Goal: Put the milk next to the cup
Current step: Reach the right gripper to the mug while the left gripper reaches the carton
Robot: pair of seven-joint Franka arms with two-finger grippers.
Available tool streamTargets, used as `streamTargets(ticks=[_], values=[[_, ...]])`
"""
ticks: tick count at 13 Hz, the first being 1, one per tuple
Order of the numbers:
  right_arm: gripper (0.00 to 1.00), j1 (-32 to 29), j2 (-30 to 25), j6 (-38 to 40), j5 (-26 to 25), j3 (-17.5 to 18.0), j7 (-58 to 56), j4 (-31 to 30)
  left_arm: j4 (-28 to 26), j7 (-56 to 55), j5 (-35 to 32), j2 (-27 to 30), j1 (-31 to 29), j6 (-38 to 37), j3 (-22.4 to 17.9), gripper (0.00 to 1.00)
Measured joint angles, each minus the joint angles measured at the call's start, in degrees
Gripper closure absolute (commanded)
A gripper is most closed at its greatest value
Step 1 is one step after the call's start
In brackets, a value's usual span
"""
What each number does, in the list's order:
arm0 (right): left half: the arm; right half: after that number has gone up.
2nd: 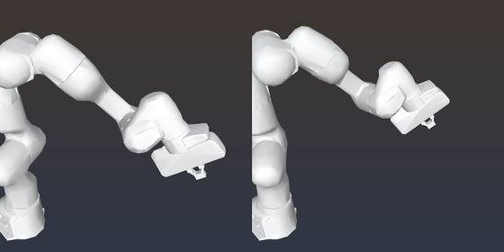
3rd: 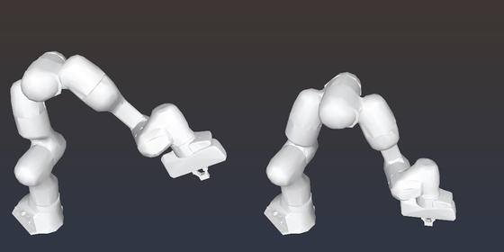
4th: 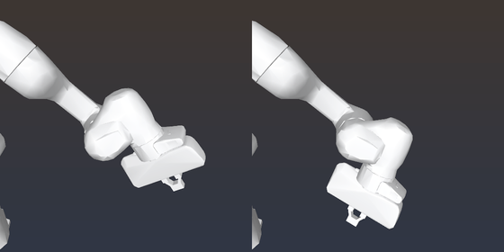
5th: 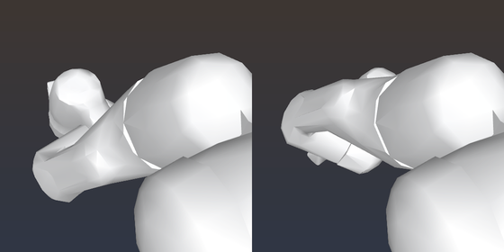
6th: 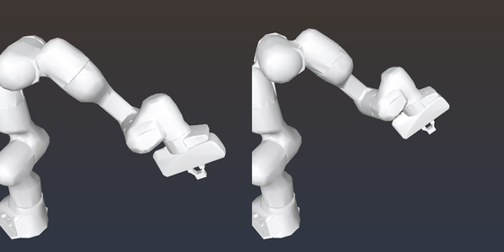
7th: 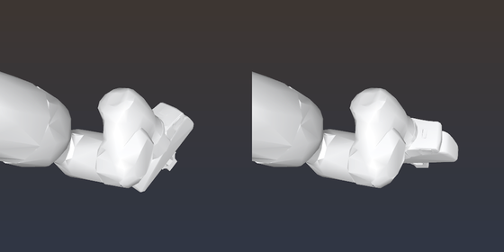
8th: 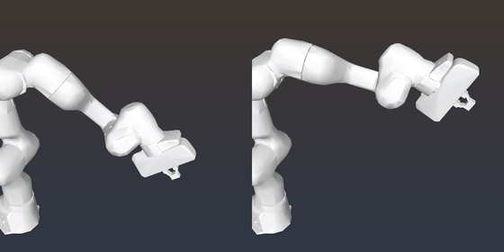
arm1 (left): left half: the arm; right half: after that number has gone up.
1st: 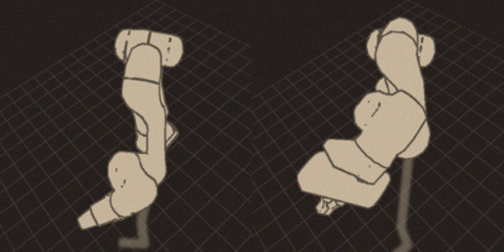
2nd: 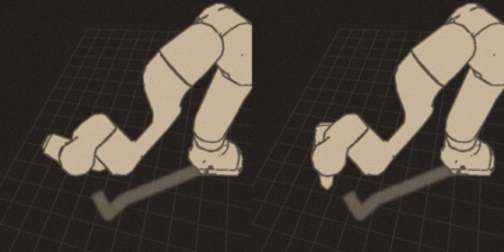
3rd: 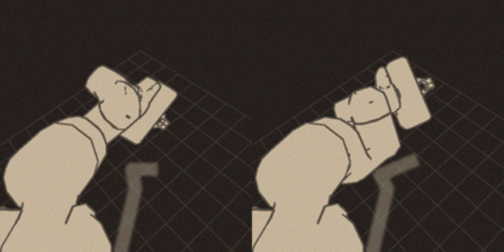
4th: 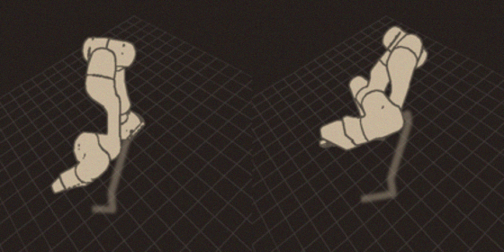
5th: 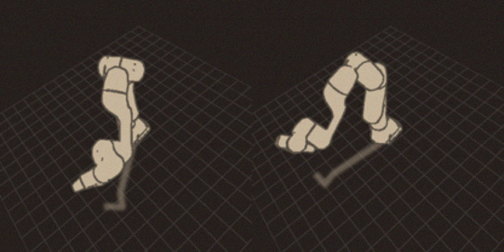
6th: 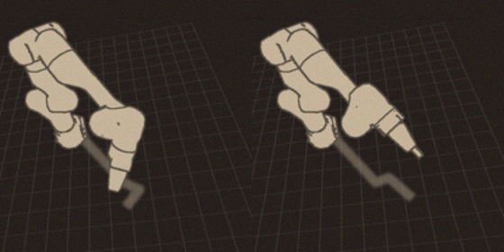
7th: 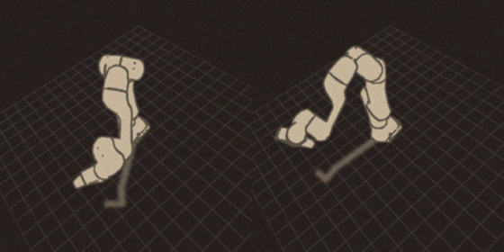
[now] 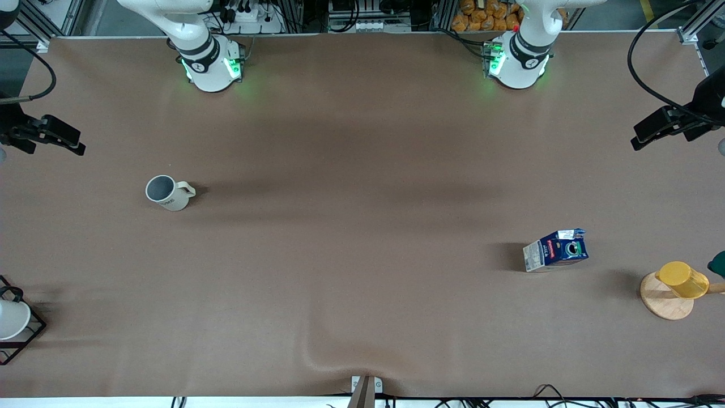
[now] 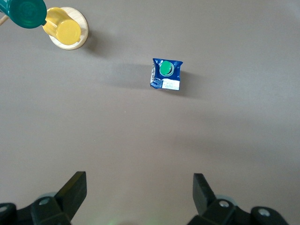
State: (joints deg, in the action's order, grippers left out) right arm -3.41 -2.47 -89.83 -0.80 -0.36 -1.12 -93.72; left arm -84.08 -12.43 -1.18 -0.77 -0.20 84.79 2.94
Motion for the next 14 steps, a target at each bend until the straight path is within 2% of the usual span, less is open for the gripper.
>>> streamTargets(ticks=[7, 11, 13, 14], values=[[0.0, -1.72, 0.38, 0.24, 0.42, -0.27, 0.08, -0.51, -1.19, 1.03, 0.0, -1.42, 0.38, 0.24, 0.49, 0.0], [0.0, -1.71, 0.49, -2.21, 0.43, -0.08, -0.56, -3.88, -8.76, 1.05, 0.0, -8.44, 0.41, 14.71, 0.56, 0.0], [0.0, -1.53, 0.51, -4.05, 0.44, 0.05, -2.51, -7.16, -9.73, 1.05, -0.72, -14.12, 0.49, 19.57, 0.57, 0.0], [0.0, -1.28, 0.5, -7.47, 0.44, 0.21, -3.29, -10.43, -9.69, 1.04, -1.79, -16.15, 0.4, 21.4, 0.55, 0.0]])
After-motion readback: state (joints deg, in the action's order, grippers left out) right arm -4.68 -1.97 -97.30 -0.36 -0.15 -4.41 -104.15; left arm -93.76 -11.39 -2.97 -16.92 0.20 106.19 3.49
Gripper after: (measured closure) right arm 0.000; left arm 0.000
